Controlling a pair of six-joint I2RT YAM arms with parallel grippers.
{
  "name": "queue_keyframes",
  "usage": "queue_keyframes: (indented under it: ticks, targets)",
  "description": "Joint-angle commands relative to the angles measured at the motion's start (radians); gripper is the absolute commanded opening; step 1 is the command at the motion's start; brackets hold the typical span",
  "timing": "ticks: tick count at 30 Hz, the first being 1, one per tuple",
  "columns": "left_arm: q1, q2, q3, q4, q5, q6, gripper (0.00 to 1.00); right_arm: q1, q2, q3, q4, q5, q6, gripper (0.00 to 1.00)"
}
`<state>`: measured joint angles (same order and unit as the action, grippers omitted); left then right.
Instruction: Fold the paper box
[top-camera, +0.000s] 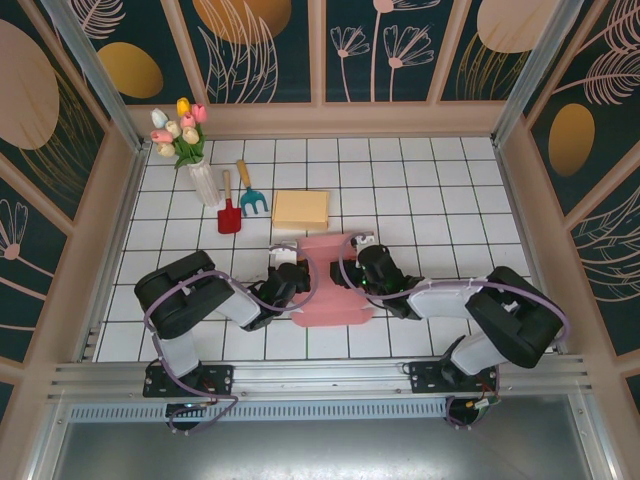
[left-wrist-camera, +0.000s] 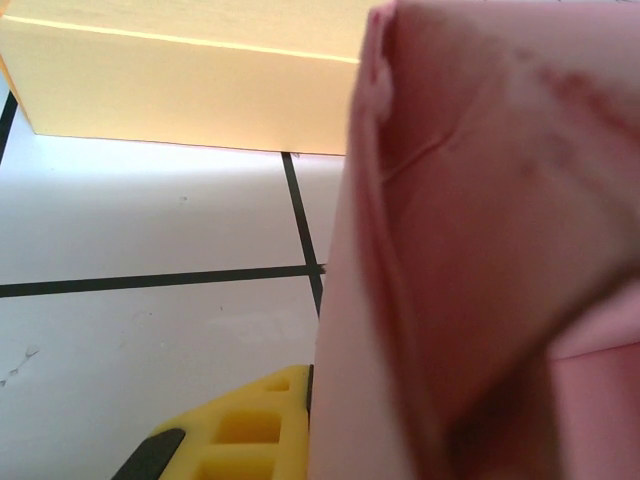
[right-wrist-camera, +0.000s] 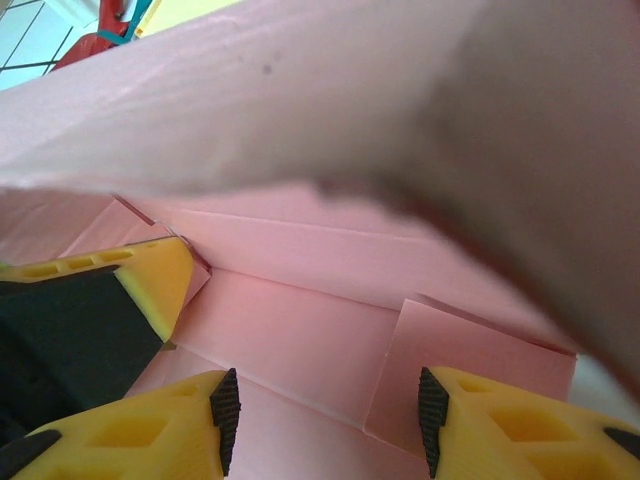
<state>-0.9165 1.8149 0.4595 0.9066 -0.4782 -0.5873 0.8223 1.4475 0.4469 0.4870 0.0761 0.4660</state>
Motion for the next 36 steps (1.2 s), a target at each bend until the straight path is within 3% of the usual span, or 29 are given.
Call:
queue_keyframes:
  ticks: [1, 12, 19, 22, 30, 36]
  targets:
    - [-0.003, -0.002, -0.009, -0.071, 0.012, 0.010, 0.00, 0.019, -0.070, 0.043, -0.117, 0.013, -0.060, 0.52]
    - [-0.003, 0.006, -0.003, -0.046, -0.009, 0.025, 0.00, 0.117, -0.269, 0.209, -0.618, 0.190, -0.187, 0.53]
    - [-0.002, -0.014, -0.043, -0.026, -0.016, 0.053, 0.00, 0.101, -0.388, 0.258, -0.693, 0.300, -0.525, 0.57]
    - [-0.003, -0.028, -0.061, -0.020, -0.024, 0.055, 0.00, 0.031, -0.404, 0.314, -0.707, 0.292, -0.677, 0.58]
    - [-0.003, -0.062, -0.072, -0.035, -0.036, 0.062, 0.00, -0.224, -0.406, 0.394, -0.799, 0.056, -1.251, 0.60]
    - [-0.003, -0.087, -0.105, 0.008, -0.021, 0.091, 0.00, -0.448, -0.437, 0.295, -0.784, -0.121, -1.451, 0.60]
